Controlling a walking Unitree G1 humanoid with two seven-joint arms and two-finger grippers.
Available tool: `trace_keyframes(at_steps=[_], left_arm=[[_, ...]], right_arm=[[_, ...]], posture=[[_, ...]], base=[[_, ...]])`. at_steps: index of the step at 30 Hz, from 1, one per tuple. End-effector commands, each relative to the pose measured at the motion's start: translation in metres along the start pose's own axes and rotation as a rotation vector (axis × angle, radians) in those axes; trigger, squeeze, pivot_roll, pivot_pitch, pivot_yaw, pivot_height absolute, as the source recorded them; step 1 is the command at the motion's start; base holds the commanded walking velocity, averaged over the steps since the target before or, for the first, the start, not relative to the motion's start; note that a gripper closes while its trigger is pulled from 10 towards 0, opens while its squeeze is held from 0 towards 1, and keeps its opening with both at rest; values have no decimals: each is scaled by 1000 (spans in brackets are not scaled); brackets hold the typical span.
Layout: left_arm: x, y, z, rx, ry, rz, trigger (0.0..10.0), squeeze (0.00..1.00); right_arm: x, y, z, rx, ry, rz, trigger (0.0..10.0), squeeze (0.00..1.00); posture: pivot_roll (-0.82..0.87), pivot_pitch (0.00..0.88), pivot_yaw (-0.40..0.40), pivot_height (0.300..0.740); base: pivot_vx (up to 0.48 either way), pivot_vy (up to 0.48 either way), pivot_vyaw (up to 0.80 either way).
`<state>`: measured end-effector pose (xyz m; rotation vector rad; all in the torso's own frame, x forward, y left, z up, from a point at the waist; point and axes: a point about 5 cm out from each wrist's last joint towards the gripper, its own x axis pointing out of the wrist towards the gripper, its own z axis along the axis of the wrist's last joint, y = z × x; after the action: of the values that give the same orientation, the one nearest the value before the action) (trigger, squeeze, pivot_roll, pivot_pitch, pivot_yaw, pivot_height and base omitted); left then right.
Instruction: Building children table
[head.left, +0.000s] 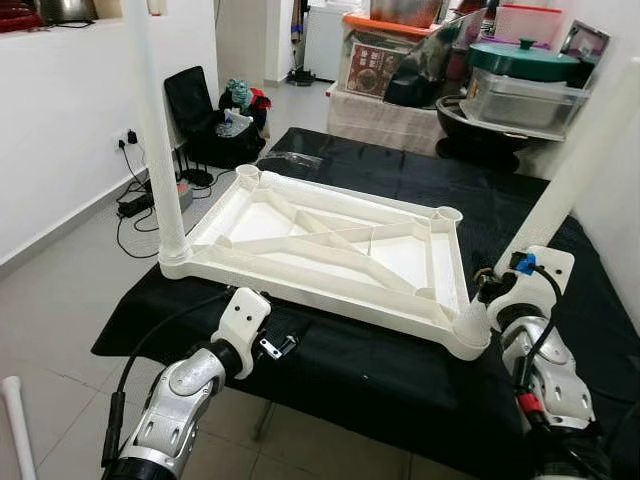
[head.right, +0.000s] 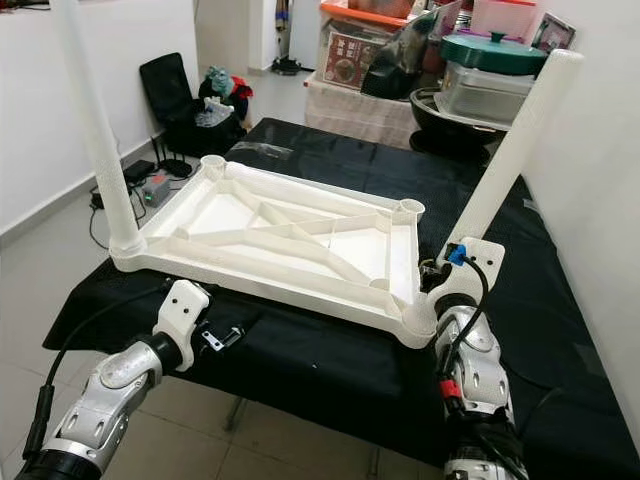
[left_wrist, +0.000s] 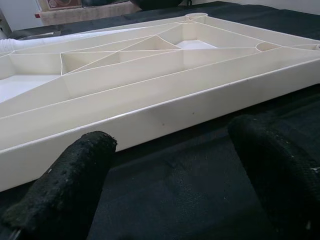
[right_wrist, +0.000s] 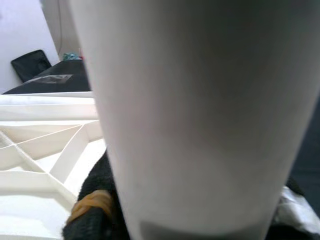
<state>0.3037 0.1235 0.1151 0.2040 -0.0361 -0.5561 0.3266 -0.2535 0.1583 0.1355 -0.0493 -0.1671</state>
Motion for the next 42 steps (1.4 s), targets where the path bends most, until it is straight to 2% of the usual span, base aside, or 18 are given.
trace_keyframes(at_steps=[1,2,3,4,13,17,25,26,27,29,33,35,36,37,38,39,41,42], left_arm=[[-3,2,-1,9,6,10,10000,0],[-2,2,-1,9,6,10,10000,0],[-2,2,-1,9,6,10,10000,0],[-2,2,-1,8,5,9,10000,0],[0,1,0,3,2,1,10000,0],[0,0,0,1,1,1,10000,0],[-2,-1,-2,-5,2,5,10000,0],[-3,-2,-2,-5,3,5,10000,0],[-3,-2,-2,-6,4,4,10000,0],[-3,-2,-2,-7,4,3,10000,0],[-2,-2,-2,-7,4,2,10000,0],[-2,-3,-2,-7,4,-1,10000,0],[-1,-3,-2,-7,3,-3,10000,0],[-1,-3,-2,-7,3,-3,10000,0],[-1,-3,-2,-6,3,-3,10000,0],[-1,-3,-2,-6,3,-3,10000,0],[-1,-3,-2,-4,3,-1,10000,0],[-1,-3,-2,-4,3,-1,10000,0]], right_arm=[[3,6,2,15,-7,50,5843,0],[1,11,3,22,-15,100,8784,0],[1,11,3,22,-15,100,8784,0],[-1,16,5,27,-29,161,10000,0],[-20,54,21,104,-63,583,10000,0],[-23,64,23,61,-58,673,10000,0],[-18,62,18,24,-42,667,10000,0],[-21,63,19,27,-46,686,8275,0],[-21,61,19,35,-47,677,0,0],[-22,58,19,44,-46,665,0,0],[-17,52,16,6,-29,590,0,0],[-11,41,9,-18,10,471,0,0],[-3,23,0,-29,56,280,0,0],[-3,23,0,-29,56,280,0,0],[1,-5,-10,8,99,8,0,0],[1,-5,-10,8,99,8,0,0],[-10,-53,-29,46,173,-447,0,0],[-10,-53,-29,46,173,-447,0,0]], posture=[[68,0,-128,740],[68,0,-128,740],[68,0,-128,740],[64,0,-123,740],[62,0,-125,740],[66,0,-132,740],[70,0,-140,740],[68,0,-139,740],[68,0,-139,740],[64,0,-136,740],[62,0,-134,740],[59,0,-132,740],[58,0,-130,740],[58,0,-130,740],[59,0,-130,740],[59,0,-130,740],[61,0,-131,740],[61,0,-131,740]], base=[[0,0,0],[0,0,0],[0,0,0],[0,0,0],[0,0,0],[0,0,0],[0,0,0],[0,0,0],[0,0,0],[0,0,0],[0,0,0],[0,0,0],[0,0,0],[0,0,0],[0,0,0],[0,0,0],[0,0,0],[0,0,0]])
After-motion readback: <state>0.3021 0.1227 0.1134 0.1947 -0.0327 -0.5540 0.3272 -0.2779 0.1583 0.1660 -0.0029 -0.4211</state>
